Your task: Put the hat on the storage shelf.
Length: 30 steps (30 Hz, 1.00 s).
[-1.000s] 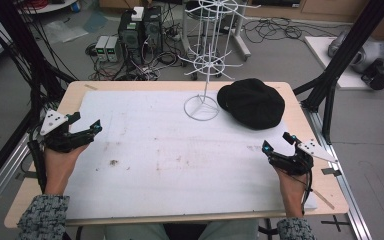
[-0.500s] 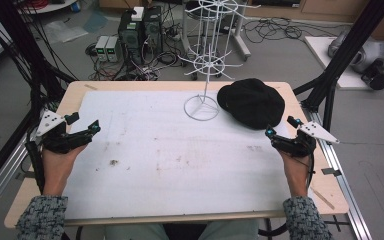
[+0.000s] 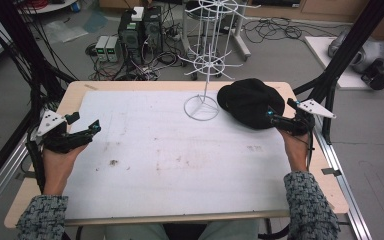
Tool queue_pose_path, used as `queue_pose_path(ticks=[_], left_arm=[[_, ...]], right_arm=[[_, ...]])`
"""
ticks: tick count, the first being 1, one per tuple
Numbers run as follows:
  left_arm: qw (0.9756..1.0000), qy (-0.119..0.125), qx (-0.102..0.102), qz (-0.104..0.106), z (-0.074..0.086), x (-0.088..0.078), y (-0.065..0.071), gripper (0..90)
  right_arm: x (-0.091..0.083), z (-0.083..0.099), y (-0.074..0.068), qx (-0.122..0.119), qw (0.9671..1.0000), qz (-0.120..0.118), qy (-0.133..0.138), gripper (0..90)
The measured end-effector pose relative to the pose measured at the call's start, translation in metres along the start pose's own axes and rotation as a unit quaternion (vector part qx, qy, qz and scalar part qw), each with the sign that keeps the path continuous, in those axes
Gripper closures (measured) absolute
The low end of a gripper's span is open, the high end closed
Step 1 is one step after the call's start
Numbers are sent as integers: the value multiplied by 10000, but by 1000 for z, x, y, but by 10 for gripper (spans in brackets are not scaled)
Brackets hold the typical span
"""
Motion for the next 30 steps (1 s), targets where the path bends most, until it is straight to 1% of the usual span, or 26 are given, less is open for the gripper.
queue_pose_path(ticks=[2,3,5,6,7,8,9,10,11,12,15,16,19,20,21,22,24,26,29,30], left_arm=[[10000,-6,0,-8,0,0,0,217],[10000,-1,6,-8,0,0,0,217],[10000,4,-5,-18,0,-1,-1,217],[10000,3,-10,-14,0,-1,-1,217],[10000,3,-10,-14,0,-1,-1,217],[10000,4,-8,-8,0,-1,-1,217],[10000,9,-1,-9,0,-1,-1,217],[10000,11,8,-15,0,-1,-1,217],[10000,11,8,-15,0,-1,-1,217],[10000,6,14,-21,0,-1,-2,217],[10000,26,-13,-47,0,-2,-4,217],[10000,26,-13,-47,0,-2,-4,217],[10000,20,-10,-71,0,-3,-6,217],[10000,31,-14,-84,0,-4,-6,218],[10000,31,-14,-84,0,-4,-6,218],[10000,23,-12,-90,0,-4,-6,218],[10000,16,-17,-81,1,-4,-6,218],[10000,-3,-28,-88,2,-4,-7,218],[10000,-19,1,-85,2,-3,-5,219],[10000,-13,-3,-76,2,-2,-5,218]], right_arm=[[7,-3,4,36,10000,18,21,108],[7,-3,4,36,10000,18,21,108],[18,-8,9,69,10000,17,-4,110],[22,-10,10,4,10000,67,40,127],[22,-10,10,4,10000,67,40,127],[29,-10,12,56,10000,41,8,134],[29,-10,12,56,10000,41,8,134],[39,-5,14,-8,10000,45,-83,134],[39,-5,14,-8,10000,45,-83,134],[46,-2,15,-3,9999,33,-122,135],[57,4,16,14,9997,30,-235,138],[57,4,16,14,9997,30,-235,138],[70,3,15,13,9996,-39,-295,139],[72,3,16,-26,9997,-3,-240,142],[72,3,16,-26,9997,-3,-240,142],[76,6,18,88,9996,-30,-272,141],[78,8,20,121,9995,-41,-285,142],[82,13,23,176,9992,-6,-360,142],[87,20,28,432,9984,-35,-368,142],[90,25,29,503,9979,-68,-394,141]])
Point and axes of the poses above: each handheld gripper's, and its own axes: x roughly forward along the jaws, z roughly out of its underside, y roughly to its right, the point moved 9 cm from there along x, roughly forward along the jaws, and after that the axes turned 9 degrees about z, right-handed, at the moved point
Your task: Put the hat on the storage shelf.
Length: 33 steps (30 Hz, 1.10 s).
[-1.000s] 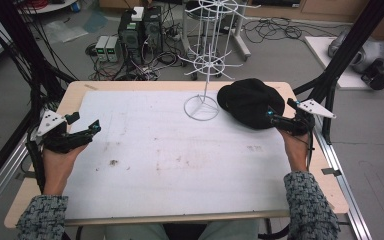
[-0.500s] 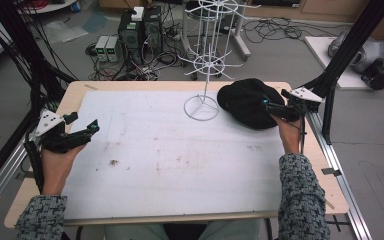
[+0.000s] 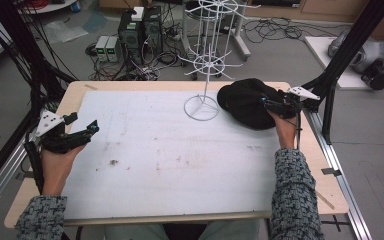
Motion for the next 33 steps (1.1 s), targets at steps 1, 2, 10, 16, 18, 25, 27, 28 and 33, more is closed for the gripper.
queue_pose_path(ticks=[1,2,10,16,18,25,27,28,33], left_arm=[[10000,-15,15,12,0,0,1,218],[10000,-15,15,12,0,0,1,219],[10000,-26,20,17,0,0,1,219],[10000,-59,-5,32,3,2,1,219],[10000,-72,-3,40,4,3,1,219],[10000,-58,-22,47,4,2,1,219],[10000,-69,-29,49,5,2,1,219],[10000,-64,-47,57,5,3,1,220],[9999,-70,-42,60,6,3,2,221]], right_arm=[[1,2,0,13,10000,-7,-30,141],[3,5,0,11,10000,21,-85,141],[11,15,-1,-198,9995,53,-238,142],[11,10,-14,-900,9957,-183,-124,141],[12,10,-15,-902,9956,-202,-161,141],[19,23,-13,-1170,9917,-66,-535,138],[20,24,-13,-1184,9914,-17,-561,137],[22,25,-12,-1234,9904,122,-607,138],[23,27,-12,-1386,9875,151,-741,359]])
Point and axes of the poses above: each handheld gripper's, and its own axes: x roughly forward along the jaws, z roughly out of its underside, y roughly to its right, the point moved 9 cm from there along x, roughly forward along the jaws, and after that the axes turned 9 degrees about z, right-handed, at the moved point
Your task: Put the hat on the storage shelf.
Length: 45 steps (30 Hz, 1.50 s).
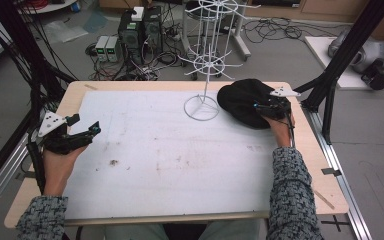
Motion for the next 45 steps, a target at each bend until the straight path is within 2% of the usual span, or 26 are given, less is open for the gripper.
queue_pose_path(ticks=[1,6,8,11,12,18,19,20,24,27,32,40,45], left_arm=[[10000,-10,4,-4,0,0,0,221],[10000,-35,17,4,1,1,0,221],[10000,-37,13,11,2,1,0,221],[10000,-40,9,6,2,1,0,221],[10000,-29,10,2,2,1,0,221],[10000,-27,-11,-3,2,0,-2,222],[10000,-30,-12,0,2,0,-2,222],[10000,-30,-12,0,2,0,-2,222],[10000,-8,-11,24,2,0,0,222],[10000,1,-22,25,1,0,0,222],[10000,4,-26,30,1,1,-1,222],[10000,27,-46,37,1,1,0,222],[10000,31,-52,48,1,2,0,222]], right_arm=[[-1,0,1,-2,10000,18,-50,423],[-1,2,4,99,9999,33,-126,533],[0,4,2,71,9997,34,-233,627],[1,3,1,43,9997,79,-248,650],[0,1,1,107,9997,108,-203,674],[-8,-10,3,360,9992,174,-37,699],[-14,-18,5,457,9986,201,145,704],[-15,-19,4,491,9985,196,160,707],[-24,-30,5,486,9981,236,305,715],[-31,-36,6,586,9971,214,429,719],[-38,-41,8,541,9970,274,474,722],[-61,-55,22,734,9935,483,728,725],[-70,-58,29,813,9920,571,782,726]])
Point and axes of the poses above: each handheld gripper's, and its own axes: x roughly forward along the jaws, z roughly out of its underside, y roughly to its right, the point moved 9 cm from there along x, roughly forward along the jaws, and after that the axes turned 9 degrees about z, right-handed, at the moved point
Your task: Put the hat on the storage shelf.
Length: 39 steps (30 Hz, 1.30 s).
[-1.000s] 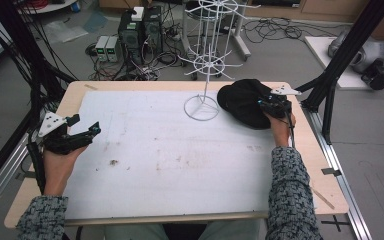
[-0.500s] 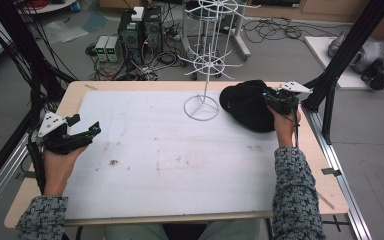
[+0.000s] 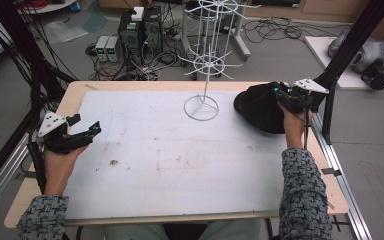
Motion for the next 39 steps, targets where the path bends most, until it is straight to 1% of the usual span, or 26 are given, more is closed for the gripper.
queue_pose_path(ticks=[1,6,7,8,9,10,11,12,14,15,19,22,24,25,26,27,28,30,31,33,36,37,38,39], left_arm=[[10000,0,-1,2,0,0,0,222],[10000,0,-7,20,0,0,1,222],[10000,7,-16,11,0,0,1,222],[10000,15,-12,12,-1,0,1,222],[10000,15,-12,12,-1,0,1,222],[10000,17,-7,12,-1,0,1,222],[10000,17,-10,8,-1,0,0,222],[10000,14,-1,8,-1,0,0,222],[10000,13,1,12,-1,0,0,222],[10000,11,6,15,-1,0,0,222],[10000,13,-1,20,-1,0,0,222],[10000,22,-3,31,-1,-1,1,222],[10000,42,-16,33,-2,-1,2,222],[10000,53,-19,32,-2,-1,2,222],[10000,52,-14,30,-2,-1,2,222],[10000,56,-7,31,-2,-1,1,222],[10000,65,-15,36,-3,-1,2,222],[10000,60,-8,38,-3,-1,2,222],[10000,64,-9,37,-3,-1,2,222],[10000,60,-1,41,-3,-1,2,222],[10000,79,-29,35,-3,-2,1,222],[10000,70,-22,33,-3,-2,1,222],[10000,65,-9,38,-3,-2,1,222],[10000,65,-9,38,-3,-2,1,222]], right_arm=[[-2,-1,2,-13,10000,11,22,726],[-11,-10,7,145,9998,35,155,726],[-12,-11,8,149,9997,34,181,726],[-15,-16,10,157,9996,81,242,726],[-15,-16,10,157,9996,81,242,726],[-18,-20,11,251,9992,47,297,726],[-18,-20,11,251,9992,47,297,726],[-21,-24,13,219,9991,65,346,726],[-25,-30,14,282,9988,58,405,726],[-25,-30,14,282,9988,58,405,726],[-34,-46,16,294,9980,84,547,726],[-44,-62,17,336,9968,78,726,726],[-46,-65,17,342,9964,83,769,726],[-50,-72,17,351,9959,89,828,726],[-55,-81,17,363,9948,76,954,726],[-55,-81,17,363,9948,76,954,726],[-61,-91,19,404,9934,76,1075,725],[-63,-94,19,429,9928,65,1112,726],[-69,-104,20,468,9915,74,1211,726],[-71,-108,20,498,9910,58,1239,726],[-80,-124,23,552,9884,71,1415,726],[-80,-124,23,552,9884,71,1415,726],[-84,-132,24,548,9874,85,1479,725],[-84,-132,24,548,9874,85,1479,725]])
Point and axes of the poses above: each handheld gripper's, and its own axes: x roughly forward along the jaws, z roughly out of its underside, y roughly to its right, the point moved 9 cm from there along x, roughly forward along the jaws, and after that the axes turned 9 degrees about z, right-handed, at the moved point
